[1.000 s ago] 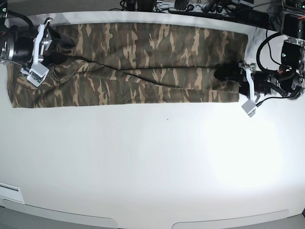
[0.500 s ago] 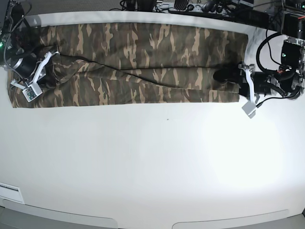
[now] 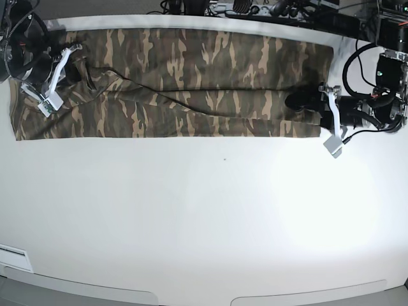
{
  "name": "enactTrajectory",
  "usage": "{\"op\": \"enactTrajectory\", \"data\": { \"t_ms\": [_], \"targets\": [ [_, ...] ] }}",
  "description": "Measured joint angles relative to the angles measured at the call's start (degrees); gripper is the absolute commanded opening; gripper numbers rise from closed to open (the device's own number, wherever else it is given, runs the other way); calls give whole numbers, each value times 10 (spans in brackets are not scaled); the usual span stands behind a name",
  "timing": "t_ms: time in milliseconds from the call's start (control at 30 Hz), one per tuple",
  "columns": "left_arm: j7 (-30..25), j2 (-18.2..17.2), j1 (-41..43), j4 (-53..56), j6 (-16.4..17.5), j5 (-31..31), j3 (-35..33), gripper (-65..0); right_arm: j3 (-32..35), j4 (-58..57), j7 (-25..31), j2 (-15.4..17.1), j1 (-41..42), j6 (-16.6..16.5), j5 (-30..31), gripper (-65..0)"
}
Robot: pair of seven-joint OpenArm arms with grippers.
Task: Fold the T-shirt properly
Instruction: 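Grasp the sleeve end with the right gripper and fold it onto the strip, then move the left gripper along the strip and grasp its end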
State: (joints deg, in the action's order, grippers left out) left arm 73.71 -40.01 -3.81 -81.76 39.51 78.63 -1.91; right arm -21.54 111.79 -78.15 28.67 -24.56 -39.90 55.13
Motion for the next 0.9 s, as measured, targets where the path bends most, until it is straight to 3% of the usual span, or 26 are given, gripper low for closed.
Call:
{"op": "enactTrajectory", "data": {
  "t_ms": [300,367,467,533,800,833,900],
  "targets": [
    [-7,0,-2,0,0,0,0,-307,-27,52,12,10,-13,0,4,-650],
    [-7,0,-2,0,0,0,0,-307,-47,62,50,9,-15,-1,-2,-650],
    [-7,0,-5,0,0,0,0,-307,-75,66,139,8,-13,51,-68,-650],
    [-7,0,-13,0,0,0,0,-307,-78,60,159,9,-13,71,-106,-650],
    [0,0,-67,0,-9,7,65,-314,-75,5,162,-22,-16,15,-103,-650],
    [16,-1,-71,0,-9,33,72,-363,-75,5,162,-23,-16,15,-103,-650],
    [58,0,-71,-1,0,61,76,-569,-75,5,162,-22,-14,15,-103,-650]
  ]
}}
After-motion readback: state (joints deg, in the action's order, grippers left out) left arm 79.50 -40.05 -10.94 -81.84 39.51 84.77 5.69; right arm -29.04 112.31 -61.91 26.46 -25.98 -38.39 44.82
